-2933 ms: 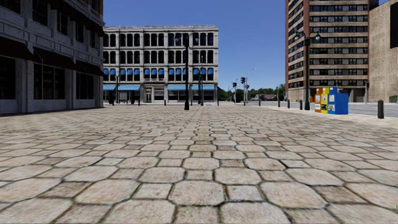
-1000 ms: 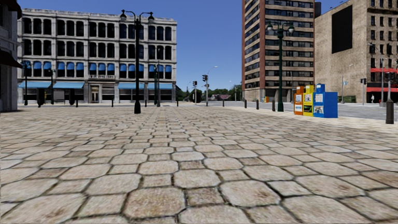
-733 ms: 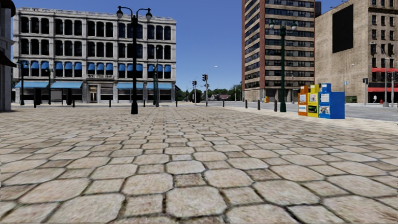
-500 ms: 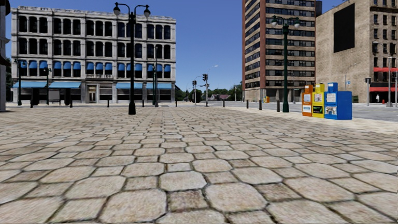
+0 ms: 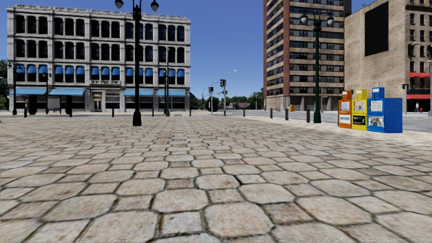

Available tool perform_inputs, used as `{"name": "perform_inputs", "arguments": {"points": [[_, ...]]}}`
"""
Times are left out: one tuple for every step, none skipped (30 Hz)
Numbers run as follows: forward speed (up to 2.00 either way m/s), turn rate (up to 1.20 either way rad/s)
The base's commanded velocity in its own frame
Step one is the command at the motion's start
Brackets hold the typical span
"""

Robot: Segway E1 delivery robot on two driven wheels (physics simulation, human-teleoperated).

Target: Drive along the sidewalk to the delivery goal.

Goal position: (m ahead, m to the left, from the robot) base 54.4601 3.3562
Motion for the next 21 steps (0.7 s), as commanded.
{"name": "perform_inputs", "arguments": {"points": [[2.0, 0.0], [2.0, 0.0], [2.0, 0.0], [2.0, 0.0], [2.0, 0.0], [2.0, 0.0], [2.0, 0.0], [2.0, 0.0], [2.0, 0.0], [2.0, 0.0], [2.0, 0.0], [2.0, 0.0], [2.0, 0.0], [2.0, 0.0], [2.0, 0.0], [2.0, 0.0], [2.0, 0.0], [2.0, 0.0], [2.0, 0.0], [2.0, 0.0], [2.0, 0.0]]}}
